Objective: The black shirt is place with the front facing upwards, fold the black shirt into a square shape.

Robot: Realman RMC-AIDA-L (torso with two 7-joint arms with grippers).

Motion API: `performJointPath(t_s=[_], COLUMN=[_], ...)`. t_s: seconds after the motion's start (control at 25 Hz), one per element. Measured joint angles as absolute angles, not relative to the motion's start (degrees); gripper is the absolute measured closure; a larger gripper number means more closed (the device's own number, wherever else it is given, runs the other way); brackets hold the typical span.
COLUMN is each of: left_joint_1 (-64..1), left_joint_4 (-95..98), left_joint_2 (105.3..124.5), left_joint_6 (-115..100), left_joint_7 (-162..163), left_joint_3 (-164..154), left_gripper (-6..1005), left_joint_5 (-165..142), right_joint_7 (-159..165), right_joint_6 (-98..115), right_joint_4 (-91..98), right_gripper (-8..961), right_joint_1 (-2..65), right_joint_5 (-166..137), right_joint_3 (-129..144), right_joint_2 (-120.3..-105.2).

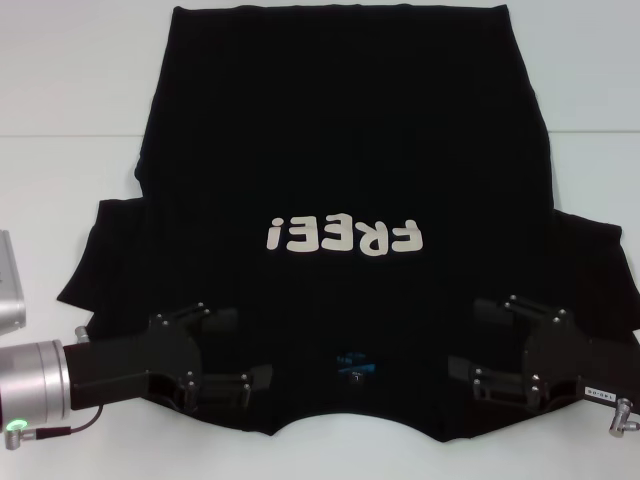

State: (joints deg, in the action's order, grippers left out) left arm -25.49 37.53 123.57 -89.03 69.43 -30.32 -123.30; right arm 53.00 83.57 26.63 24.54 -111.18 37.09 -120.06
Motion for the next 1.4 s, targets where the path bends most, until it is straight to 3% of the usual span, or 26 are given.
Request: performJointPath(t_s=[0.48,1.12,1.4], left_joint_1=[-25.69,-33.13,-35.19], left_joint_4=[37.53,40.37,39.22], left_joint_2=[123.44,116.72,116.21], left_joint_6=[-88.07,-74.29,-61.91], left_joint_7=[74.47,116.61,118.7], left_joint_3=[-30.32,-23.51,-24.42], left_gripper=[49,52,52], left_joint_5=[-122.61,-124.4,-129.18], right_joint_7=[53.1,53.27,53.44], right_joint_6=[83.58,82.65,82.63], right_joint_4=[26.63,25.62,25.2], right_gripper=[96,96,96], right_joint_1=[24.79,24.96,25.04], right_joint_5=[-111.18,-111.08,-111.08], right_joint_3=[37.09,37.16,37.09], right_joint_2=[-120.06,-120.12,-120.07])
